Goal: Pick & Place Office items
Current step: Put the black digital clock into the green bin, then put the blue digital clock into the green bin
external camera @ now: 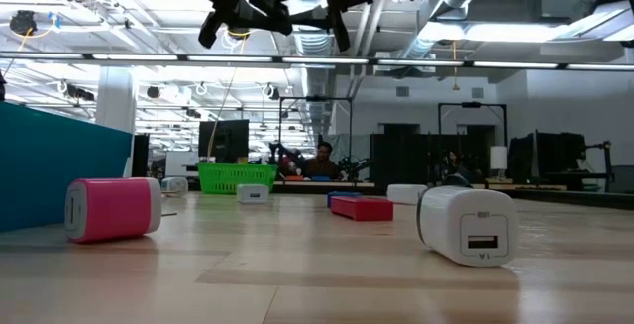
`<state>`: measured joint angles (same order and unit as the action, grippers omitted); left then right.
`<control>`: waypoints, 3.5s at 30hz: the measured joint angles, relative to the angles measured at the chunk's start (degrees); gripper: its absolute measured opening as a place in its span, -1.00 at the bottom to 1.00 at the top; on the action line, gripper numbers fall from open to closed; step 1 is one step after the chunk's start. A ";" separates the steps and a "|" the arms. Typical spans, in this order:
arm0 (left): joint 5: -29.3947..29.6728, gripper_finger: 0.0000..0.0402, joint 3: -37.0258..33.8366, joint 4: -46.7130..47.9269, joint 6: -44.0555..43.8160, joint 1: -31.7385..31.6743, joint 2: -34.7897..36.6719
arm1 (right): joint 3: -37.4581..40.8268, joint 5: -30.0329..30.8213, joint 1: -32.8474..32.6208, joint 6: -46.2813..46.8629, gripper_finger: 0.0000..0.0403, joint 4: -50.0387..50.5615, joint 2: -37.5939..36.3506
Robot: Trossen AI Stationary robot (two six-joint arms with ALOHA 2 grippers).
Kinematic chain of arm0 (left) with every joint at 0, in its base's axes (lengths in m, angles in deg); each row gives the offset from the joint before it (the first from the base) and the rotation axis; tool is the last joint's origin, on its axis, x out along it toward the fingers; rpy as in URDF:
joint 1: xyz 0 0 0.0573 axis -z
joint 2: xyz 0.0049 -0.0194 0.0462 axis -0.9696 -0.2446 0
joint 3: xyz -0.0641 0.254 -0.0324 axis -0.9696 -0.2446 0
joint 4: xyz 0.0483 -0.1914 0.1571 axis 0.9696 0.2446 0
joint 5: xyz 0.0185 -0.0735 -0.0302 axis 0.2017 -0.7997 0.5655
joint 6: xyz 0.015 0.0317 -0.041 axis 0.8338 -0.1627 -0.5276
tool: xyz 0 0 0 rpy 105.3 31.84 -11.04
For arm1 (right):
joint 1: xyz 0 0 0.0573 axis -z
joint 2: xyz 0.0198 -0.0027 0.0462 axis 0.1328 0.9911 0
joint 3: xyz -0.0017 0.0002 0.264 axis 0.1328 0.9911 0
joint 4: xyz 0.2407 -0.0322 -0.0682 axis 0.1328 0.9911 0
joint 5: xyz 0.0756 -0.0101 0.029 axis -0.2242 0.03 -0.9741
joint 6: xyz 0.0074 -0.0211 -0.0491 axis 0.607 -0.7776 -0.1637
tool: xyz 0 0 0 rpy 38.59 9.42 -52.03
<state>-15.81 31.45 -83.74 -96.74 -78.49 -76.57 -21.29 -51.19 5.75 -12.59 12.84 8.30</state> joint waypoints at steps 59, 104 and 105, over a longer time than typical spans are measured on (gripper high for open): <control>-29.95 -0.71 17.60 39.68 45.85 -42.13 -25.09 | 8.70 15.58 -1.13 -1.21 -0.25 30.97 -25.23; -29.51 -0.21 8.24 34.98 24.12 -20.27 15.55 | 8.72 11.50 -13.26 35.16 0.16 42.61 -2.78; -28.91 -0.21 8.20 35.04 24.00 -19.64 15.79 | 8.72 9.42 -13.02 35.04 0.19 41.45 -1.49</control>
<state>-44.72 39.65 -48.69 -72.74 -98.12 -60.77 -12.57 -41.78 -7.27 22.45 54.28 6.80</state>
